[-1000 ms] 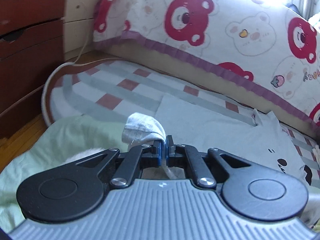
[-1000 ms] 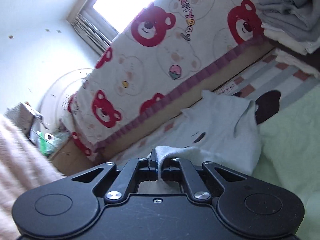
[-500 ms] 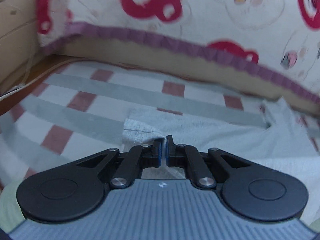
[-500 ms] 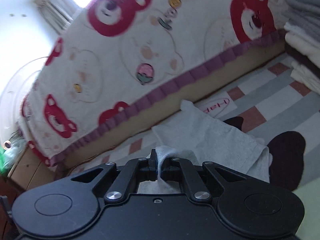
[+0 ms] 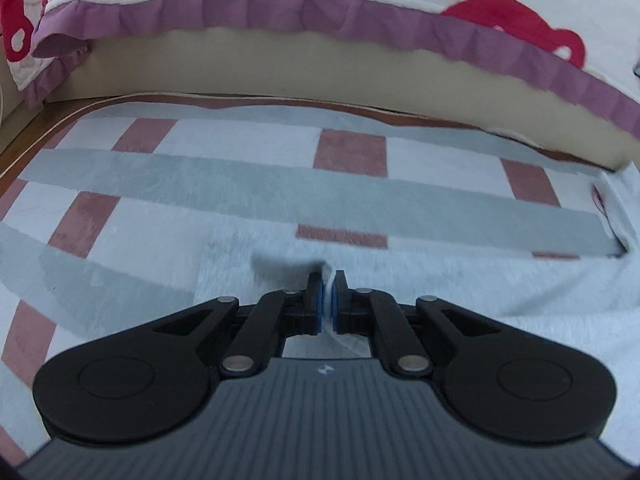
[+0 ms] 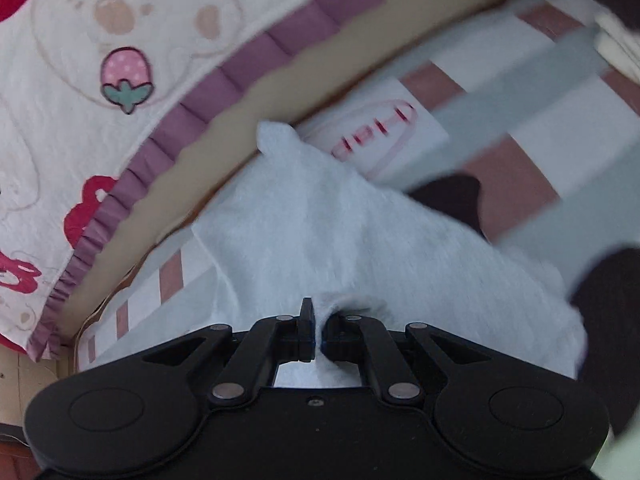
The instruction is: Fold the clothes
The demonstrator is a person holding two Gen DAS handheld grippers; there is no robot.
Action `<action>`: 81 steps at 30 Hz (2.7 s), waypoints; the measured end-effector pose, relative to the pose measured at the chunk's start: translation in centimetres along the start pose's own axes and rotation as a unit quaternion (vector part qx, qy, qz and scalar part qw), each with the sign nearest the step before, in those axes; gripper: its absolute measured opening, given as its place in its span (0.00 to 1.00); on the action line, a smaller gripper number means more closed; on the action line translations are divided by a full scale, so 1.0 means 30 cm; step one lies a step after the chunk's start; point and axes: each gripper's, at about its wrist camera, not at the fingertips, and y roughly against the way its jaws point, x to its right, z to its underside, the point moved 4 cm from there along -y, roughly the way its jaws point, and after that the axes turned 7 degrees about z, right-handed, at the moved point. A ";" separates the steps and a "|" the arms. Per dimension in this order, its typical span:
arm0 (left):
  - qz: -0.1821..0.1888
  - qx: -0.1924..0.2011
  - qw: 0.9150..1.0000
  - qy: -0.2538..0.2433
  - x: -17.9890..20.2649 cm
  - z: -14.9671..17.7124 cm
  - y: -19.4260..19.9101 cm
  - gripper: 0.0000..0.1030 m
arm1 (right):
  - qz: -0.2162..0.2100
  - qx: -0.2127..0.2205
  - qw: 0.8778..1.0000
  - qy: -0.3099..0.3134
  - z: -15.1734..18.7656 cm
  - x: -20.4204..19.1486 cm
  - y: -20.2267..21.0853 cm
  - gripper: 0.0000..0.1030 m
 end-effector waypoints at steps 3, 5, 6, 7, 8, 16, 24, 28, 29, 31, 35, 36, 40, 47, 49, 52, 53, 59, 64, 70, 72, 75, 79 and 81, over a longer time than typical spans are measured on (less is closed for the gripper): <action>-0.001 0.002 1.000 0.012 -0.011 -0.027 -0.021 0.03 | -0.007 0.022 1.000 0.010 -0.019 -0.005 -0.006 0.05; -0.007 0.013 1.000 0.010 -0.015 -0.054 -0.027 0.03 | -0.008 0.032 0.999 0.004 -0.048 -0.001 -0.010 0.05; -0.005 0.013 1.000 0.011 -0.018 -0.059 -0.034 0.03 | -0.011 0.033 0.999 -0.003 -0.070 0.003 -0.014 0.05; -0.004 0.013 1.000 0.013 -0.021 -0.065 -0.041 0.03 | -0.012 0.034 0.999 -0.008 -0.090 0.009 -0.020 0.05; -0.002 0.013 1.000 0.015 -0.024 -0.069 -0.048 0.03 | -0.011 0.032 0.999 -0.009 -0.104 0.015 -0.031 0.05; 0.021 0.019 0.999 -0.019 -0.033 -0.029 -0.081 0.03 | 0.002 -0.028 1.000 0.013 -0.143 0.052 -0.151 0.16; 0.039 0.022 0.998 -0.035 -0.019 -0.033 -0.119 0.02 | 0.008 0.003 0.999 0.042 -0.144 0.103 -0.139 0.38; 0.032 0.026 0.999 -0.029 -0.022 -0.046 -0.114 0.02 | 0.005 0.050 0.999 -0.021 -0.141 0.166 -0.094 0.38; 0.031 0.028 0.999 -0.025 -0.025 -0.049 -0.110 0.02 | 0.001 0.063 0.997 -0.035 -0.137 0.173 -0.072 0.38; 0.031 0.031 0.999 -0.018 -0.035 -0.051 -0.101 0.02 | -0.005 0.086 0.995 -0.051 -0.119 0.177 -0.021 0.39; 0.053 0.020 0.998 0.012 -0.055 -0.044 -0.102 0.03 | -0.017 0.073 0.996 -0.043 -0.019 0.148 0.046 0.46; 0.062 0.016 0.998 0.021 -0.057 -0.040 -0.102 0.04 | -0.026 0.057 0.997 -0.048 0.017 0.141 0.051 0.46; 0.088 0.007 0.995 0.038 -0.052 -0.029 -0.106 0.05 | -0.048 -0.022 0.994 -0.095 0.176 0.127 0.033 0.47; 0.098 0.006 0.995 0.032 -0.046 -0.029 -0.096 0.05 | -0.094 -0.099 0.976 -0.169 0.331 0.105 -0.029 0.64; 0.094 0.006 0.995 0.023 -0.042 -0.028 -0.098 0.05 | -0.084 -0.089 0.975 -0.185 0.329 0.098 -0.059 0.65; 0.087 0.009 0.996 0.006 -0.034 -0.026 -0.098 0.03 | -0.070 -0.014 0.984 -0.164 0.277 0.048 -0.053 0.34; 0.084 0.011 0.996 -0.002 -0.030 -0.027 -0.096 0.02 | -0.070 0.023 0.988 -0.133 0.251 0.012 -0.034 0.16; 0.084 0.033 0.996 -0.003 -0.034 -0.044 -0.071 0.01 | -0.023 0.144 0.984 0.102 0.123 -0.255 0.111 0.10; 0.078 0.046 0.996 0.009 -0.048 -0.057 -0.061 0.01 | 0.037 0.131 0.975 0.177 -0.022 -0.383 0.032 0.10; 0.063 0.065 0.996 0.008 -0.059 -0.069 -0.052 0.01 | 0.116 0.119 0.952 0.257 -0.097 -0.455 -0.126 0.10; 0.056 0.082 0.995 0.012 -0.068 -0.079 -0.032 0.01 | 0.129 0.122 0.945 0.275 -0.095 -0.463 -0.153 0.10; 0.044 0.075 0.996 0.015 -0.082 -0.083 -0.039 0.01 | 0.141 0.123 0.942 0.278 -0.096 -0.450 -0.188 0.10; 0.046 0.060 0.996 0.053 -0.116 -0.068 -0.067 0.00 | 0.120 0.115 0.944 0.284 -0.110 -0.432 -0.218 0.13; 0.048 0.064 0.995 0.062 -0.127 -0.067 -0.061 0.00 | 0.093 0.122 0.943 0.296 -0.119 -0.449 -0.194 0.13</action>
